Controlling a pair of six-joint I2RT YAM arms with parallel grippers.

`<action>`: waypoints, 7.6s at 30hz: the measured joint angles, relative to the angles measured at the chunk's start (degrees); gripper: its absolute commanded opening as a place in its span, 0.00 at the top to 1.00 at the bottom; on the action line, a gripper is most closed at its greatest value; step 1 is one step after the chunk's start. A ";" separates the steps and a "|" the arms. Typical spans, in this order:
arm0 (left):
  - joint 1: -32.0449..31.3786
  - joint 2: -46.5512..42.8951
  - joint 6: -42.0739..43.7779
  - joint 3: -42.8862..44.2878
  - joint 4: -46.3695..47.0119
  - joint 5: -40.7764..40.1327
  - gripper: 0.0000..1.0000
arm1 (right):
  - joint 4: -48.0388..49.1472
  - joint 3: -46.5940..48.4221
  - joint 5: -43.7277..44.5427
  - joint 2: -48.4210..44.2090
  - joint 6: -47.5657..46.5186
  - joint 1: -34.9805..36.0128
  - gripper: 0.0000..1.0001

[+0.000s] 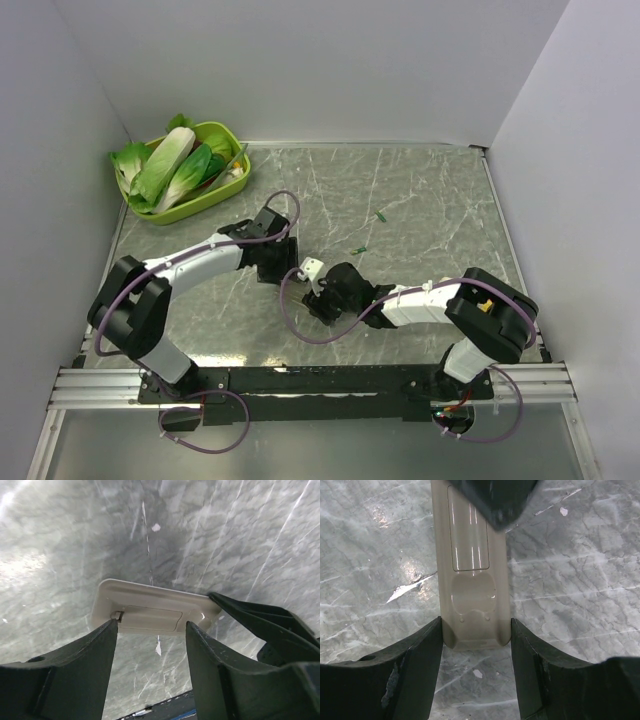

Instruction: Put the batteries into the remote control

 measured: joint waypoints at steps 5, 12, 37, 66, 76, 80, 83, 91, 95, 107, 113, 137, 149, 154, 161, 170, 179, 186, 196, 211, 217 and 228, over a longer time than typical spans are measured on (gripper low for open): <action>-1.25 2.01 0.04 0.37 -0.59 -0.83 0.39 | -0.22 0.11 0.00 0.00 0.00 0.00 1.00; -2.14 3.32 1.03 2.19 -2.03 -3.32 0.38 | -0.24 0.11 -0.07 0.00 0.00 0.00 1.00; -6.86 9.35 1.57 8.52 -7.87 -9.79 0.36 | -1.70 0.87 0.11 0.00 -0.59 0.17 1.00; -5.22 6.71 1.86 7.06 -5.88 -6.71 0.84 | -4.87 2.78 2.29 0.83 2.95 1.51 1.00; -4.46 4.04 1.38 7.02 -4.87 -5.29 0.93 | -5.44 3.10 3.65 1.38 4.94 1.79 1.00; -4.37 4.02 1.38 7.02 -4.87 -5.35 0.90 | -5.70 3.26 3.98 1.40 5.16 1.88 1.00; -4.35 3.91 1.36 7.02 -4.90 -5.77 0.87 | -5.75 3.28 4.15 1.38 5.25 1.92 1.00; -2.16 -0.68 -0.48 3.50 0.81 -2.47 0.77 | -4.33 3.41 4.87 1.73 5.81 2.25 1.00; -1.73 0.76 0.17 4.59 0.92 -1.64 0.73 | -4.63 3.72 5.62 1.81 7.41 2.25 1.00; 3.80 -1.79 -1.57 3.72 10.05 -0.98 0.26 | -10.49 6.60 5.53 1.92 5.09 3.85 0.57; 10.21 -10.88 -1.70 -0.85 12.96 -1.29 0.14 | -18.05 9.16 4.57 0.31 5.07 4.02 0.28; 14.01 -51.30 -2.64 -27.87 12.70 -4.72 0.05 | -45.55 31.32 -0.39 0.33 6.91 -2.01 0.16; 14.01 -52.81 -4.61 -30.45 12.37 -5.42 0.05 | -50.82 34.67 -3.39 9.03 4.81 -1.70 0.16; 14.01 -52.35 -4.90 -30.67 12.39 -5.38 0.05 | -50.77 35.50 -3.91 12.72 4.26 -0.24 0.16; 14.01 -51.25 -5.79 -31.04 13.00 -4.83 0.06 | -50.64 37.09 -2.84 17.00 4.46 1.57 0.29; 14.01 -52.15 -9.75 -35.08 15.69 -2.38 0.07 | -46.64 34.01 -2.14 15.39 7.15 1.86 0.91; 14.01 -52.83 -14.19 -38.80 20.70 1.25 0.07 | -39.12 27.06 -2.67 10.80 14.93 1.90 0.85; 14.01 -52.41 -16.00 -39.45 20.85 1.88 0.06 | -39.36 27.10 -1.77 10.80 21.57 4.02 0.31; 14.01 -55.41 -15.08 -36.20 13.40 -1.92 0.06 | -48.35 32.24 -0.94 7.30 16.41 5.11 0.07; 14.01 -56.39 -7.23 -29.57 7.04 -3.67 0.06 | -56.08 38.99 -2.03 4.42 -16.24 -20.74 0.25; 14.01 -53.99 -5.51 -28.35 5.68 -2.89 0.06 | -57.24 43.93 -6.05 12.98 -24.85 -25.18 0.38; 14.10 -50.84 -3.19 -26.88 4.48 -1.75 0.06 | -59.12 52.02 -7.41 25.73 -31.23 -27.39 0.45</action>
